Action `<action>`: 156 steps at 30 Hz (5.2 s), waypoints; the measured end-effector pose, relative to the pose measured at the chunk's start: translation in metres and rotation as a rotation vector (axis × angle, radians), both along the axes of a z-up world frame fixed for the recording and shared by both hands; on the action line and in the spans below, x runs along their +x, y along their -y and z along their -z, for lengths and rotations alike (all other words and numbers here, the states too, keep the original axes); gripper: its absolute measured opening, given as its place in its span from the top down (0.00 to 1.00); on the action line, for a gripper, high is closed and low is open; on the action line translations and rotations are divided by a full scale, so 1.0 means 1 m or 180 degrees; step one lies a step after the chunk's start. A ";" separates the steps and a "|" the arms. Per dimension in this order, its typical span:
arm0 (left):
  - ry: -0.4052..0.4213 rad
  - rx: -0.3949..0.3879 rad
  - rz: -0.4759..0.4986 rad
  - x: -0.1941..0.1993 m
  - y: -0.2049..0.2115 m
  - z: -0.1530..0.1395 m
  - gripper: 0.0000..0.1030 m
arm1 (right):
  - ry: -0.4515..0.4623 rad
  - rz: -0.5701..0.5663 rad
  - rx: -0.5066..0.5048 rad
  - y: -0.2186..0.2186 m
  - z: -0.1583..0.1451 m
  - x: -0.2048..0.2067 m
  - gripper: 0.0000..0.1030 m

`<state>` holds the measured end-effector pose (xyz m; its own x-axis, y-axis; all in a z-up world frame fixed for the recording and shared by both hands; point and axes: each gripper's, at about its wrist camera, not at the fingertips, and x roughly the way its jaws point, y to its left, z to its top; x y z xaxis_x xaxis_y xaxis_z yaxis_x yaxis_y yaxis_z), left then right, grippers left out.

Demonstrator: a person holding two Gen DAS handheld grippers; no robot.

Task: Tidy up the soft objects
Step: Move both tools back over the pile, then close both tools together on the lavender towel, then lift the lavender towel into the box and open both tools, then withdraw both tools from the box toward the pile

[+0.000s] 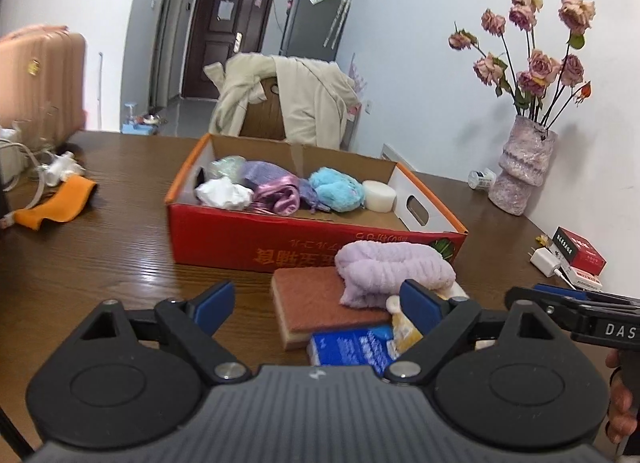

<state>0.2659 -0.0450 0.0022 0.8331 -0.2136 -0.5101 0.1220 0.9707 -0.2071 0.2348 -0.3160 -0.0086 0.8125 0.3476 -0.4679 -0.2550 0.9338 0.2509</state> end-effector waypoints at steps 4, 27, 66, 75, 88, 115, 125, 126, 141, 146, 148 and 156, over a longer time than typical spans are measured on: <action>-0.0141 -0.0104 0.0082 0.031 0.008 0.009 0.25 | -0.0059 -0.0043 0.0021 -0.007 0.005 0.027 0.41; -0.0384 -0.0750 0.0472 0.072 0.012 0.022 0.81 | -0.0271 -0.0252 0.0395 -0.029 0.036 0.096 0.83; 0.0403 -0.0573 0.0585 -0.168 0.000 -0.049 0.81 | 0.0567 -0.0358 0.0232 -0.054 -0.044 -0.152 0.84; 0.0402 -0.0491 0.0630 -0.133 0.004 -0.063 0.81 | 0.0541 -0.0346 0.0254 -0.047 -0.054 -0.128 0.84; 0.0143 -0.0337 0.0514 0.022 0.005 -0.079 0.81 | 0.0322 -0.0465 0.0307 -0.050 -0.075 0.016 0.85; -0.0606 0.0211 0.0233 0.227 0.008 -0.004 0.64 | -0.1007 -0.0263 0.0198 -0.078 0.018 0.282 0.72; -0.0041 0.0375 0.0274 0.136 0.004 -0.079 0.52 | -0.0411 -0.0315 0.0122 -0.042 -0.058 0.210 0.56; 0.0021 0.0386 0.0277 0.122 0.004 -0.085 0.49 | -0.0349 -0.0322 0.0104 -0.038 -0.066 0.198 0.56; 0.0828 0.0582 0.0106 -0.073 0.017 -0.097 0.21 | 0.0719 -0.0298 -0.0102 -0.013 -0.105 -0.003 0.32; 0.0877 0.0581 -0.0064 -0.122 0.014 -0.077 0.12 | 0.0802 -0.0301 -0.0160 -0.017 -0.082 -0.041 0.29; 0.0850 0.0584 -0.0119 -0.139 0.012 -0.067 0.09 | 0.0761 -0.0251 -0.0115 -0.017 -0.068 -0.057 0.25; 0.0592 0.0508 -0.0294 -0.166 0.002 -0.025 0.08 | 0.0779 -0.0142 -0.0214 -0.018 -0.016 -0.126 0.18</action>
<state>0.0999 -0.0474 0.0274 0.9280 -0.0615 -0.3674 0.0532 0.9980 -0.0329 0.1088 -0.2983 0.0074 0.8890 0.3605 -0.2825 -0.3419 0.9328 0.1143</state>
